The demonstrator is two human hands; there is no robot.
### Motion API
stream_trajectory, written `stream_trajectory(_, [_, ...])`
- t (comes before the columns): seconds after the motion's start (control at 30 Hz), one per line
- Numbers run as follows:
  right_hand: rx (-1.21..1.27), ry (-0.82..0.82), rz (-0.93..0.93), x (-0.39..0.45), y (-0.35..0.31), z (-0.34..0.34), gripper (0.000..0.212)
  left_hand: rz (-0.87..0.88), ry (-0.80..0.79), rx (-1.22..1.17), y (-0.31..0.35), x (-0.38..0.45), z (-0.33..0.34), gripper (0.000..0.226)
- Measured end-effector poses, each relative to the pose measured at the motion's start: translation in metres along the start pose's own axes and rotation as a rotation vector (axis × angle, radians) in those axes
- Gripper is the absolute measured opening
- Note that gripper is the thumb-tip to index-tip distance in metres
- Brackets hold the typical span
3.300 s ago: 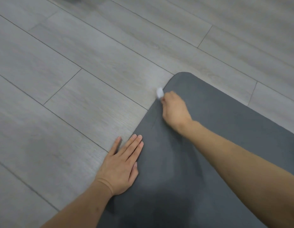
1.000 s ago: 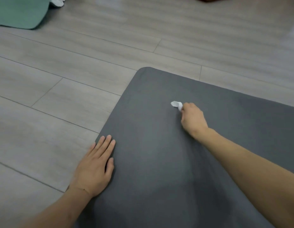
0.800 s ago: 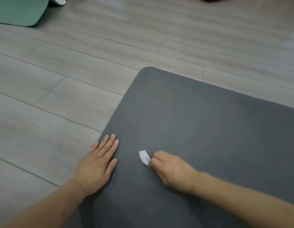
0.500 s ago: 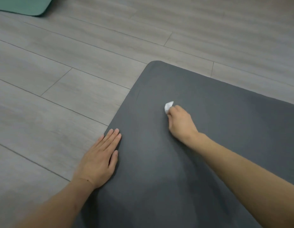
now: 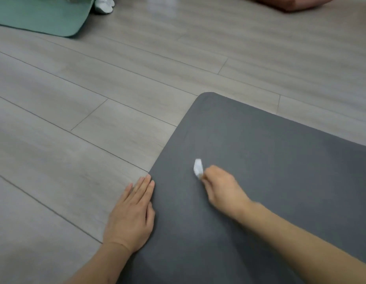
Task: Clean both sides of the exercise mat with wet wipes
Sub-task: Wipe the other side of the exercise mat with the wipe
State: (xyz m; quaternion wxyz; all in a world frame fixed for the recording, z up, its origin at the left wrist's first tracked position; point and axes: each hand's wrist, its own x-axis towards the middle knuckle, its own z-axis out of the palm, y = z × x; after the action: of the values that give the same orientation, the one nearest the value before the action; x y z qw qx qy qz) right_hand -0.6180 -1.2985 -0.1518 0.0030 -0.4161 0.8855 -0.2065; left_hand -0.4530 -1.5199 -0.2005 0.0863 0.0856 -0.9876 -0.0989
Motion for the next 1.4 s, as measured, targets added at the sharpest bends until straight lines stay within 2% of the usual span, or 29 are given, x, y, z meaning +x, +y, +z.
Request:
stream_trajectory(0.07, [0.004,-0.191,-0.291,-0.041,-0.031,0.007,0.007,0.005,-0.005,0.000,-0.001,0.002,-0.001,0.060])
stream_trajectory(0.1, [-0.055,-0.187,-0.363,-0.034,-0.021,0.003,0.008,0.011,-0.009,0.005,-0.001,0.003,-0.002,0.061])
stream_trajectory(0.13, [-0.142,-0.124,-0.358,-0.013,-0.003,-0.001,0.009,0.011,-0.018,0.009,0.000,0.002,-0.002,0.062])
stream_trajectory(0.17, [-0.196,-0.034,-0.264,0.014,0.019,-0.003,0.009,0.009,-0.026,0.016,0.000,0.002,-0.003,0.063])
stream_trajectory(0.27, [-0.198,0.119,0.222,0.087,0.084,-0.013,0.010,0.013,-0.036,0.050,-0.001,0.003,-0.003,0.065])
stream_trajectory(0.3, [-0.169,0.161,0.326,0.094,0.086,-0.010,0.009,0.014,-0.039,0.055,-0.001,0.003,-0.003,0.065])
stream_trajectory(0.33, [-0.161,0.163,0.354,0.089,0.073,-0.004,0.008,0.013,-0.044,0.057,-0.002,0.002,-0.003,0.065])
stream_trajectory(0.4, [-0.097,0.109,0.188,0.054,0.024,0.012,0.010,0.009,-0.059,0.054,-0.001,0.001,-0.006,0.065])
stream_trajectory(0.47, [0.012,-0.079,-0.126,0.007,-0.023,0.021,0.011,0.012,-0.055,0.072,-0.001,0.003,-0.007,0.065])
stream_trajectory(0.53, [-0.028,-0.221,-0.377,0.001,-0.026,0.015,0.011,0.015,-0.064,0.083,0.000,0.005,-0.007,0.066])
stream_trajectory(0.57, [-0.096,-0.206,-0.421,0.020,-0.011,0.012,0.012,0.012,-0.068,0.087,0.000,0.005,-0.007,0.066])
stream_trajectory(0.63, [-0.195,-0.082,-0.262,0.075,0.027,0.009,0.014,0.011,-0.069,0.103,-0.001,0.005,-0.006,0.066])
stream_trajectory(0.73, [-0.176,0.089,0.221,0.133,0.071,0.000,0.010,0.008,-0.080,0.100,-0.001,0.003,-0.006,0.065])
stream_trajectory(0.77, [-0.172,0.123,0.298,0.134,0.064,0.004,0.008,0.007,-0.078,0.096,-0.001,0.003,-0.006,0.065])
stream_trajectory(0.8, [-0.172,0.123,0.289,0.125,0.048,0.009,0.006,0.005,-0.079,0.094,0.000,0.002,-0.006,0.065])
stream_trajectory(0.87, [-0.090,0.068,0.073,0.087,0.003,0.024,0.013,0.000,-0.083,0.083,0.000,0.002,-0.007,0.066])
stream_trajectory(0.93, [0.010,-0.090,-0.208,0.048,-0.030,0.032,0.016,-0.004,-0.087,0.083,0.000,0.004,-0.007,0.065])
stream_trajectory(1.0, [-0.083,-0.174,-0.417,0.058,-0.022,0.031,0.013,-0.005,-0.089,0.081,0.000,0.005,-0.008,0.065])
stream_trajectory(1.03, [-0.156,-0.157,-0.425,0.079,-0.007,0.028,0.013,-0.005,-0.090,0.082,0.001,0.005,-0.008,0.065])
stream_trajectory(1.07, [-0.204,-0.111,-0.325,0.105,0.011,0.025,0.014,-0.005,-0.093,0.084,0.002,0.004,-0.008,0.065])
stream_trajectory(1.17, [-0.187,0.045,0.201,0.172,0.065,0.008,0.010,-0.009,-0.104,0.105,0.001,0.004,-0.009,0.065])
stream_trajectory(1.2, [-0.160,0.079,0.314,0.179,0.067,0.008,0.008,-0.010,-0.104,0.106,0.001,0.003,-0.009,0.065])
stream_trajectory(1.23, [-0.146,0.078,0.341,0.177,0.055,0.012,0.008,-0.009,-0.100,0.106,0.000,0.004,-0.008,0.065])
stream_trajectory(1.3, [-0.046,0.022,0.171,0.153,0.015,0.031,0.015,-0.011,-0.104,0.092,0.000,0.004,-0.009,0.065])
stream_trajectory(1.33, [0.015,-0.028,0.024,0.134,-0.007,0.039,0.018,-0.012,-0.107,0.080,0.001,0.004,-0.009,0.065])
stream_trajectory(1.4, [0.039,-0.183,-0.268,0.108,-0.031,0.046,0.010,-0.007,-0.099,0.073,0.001,0.005,-0.009,0.065])
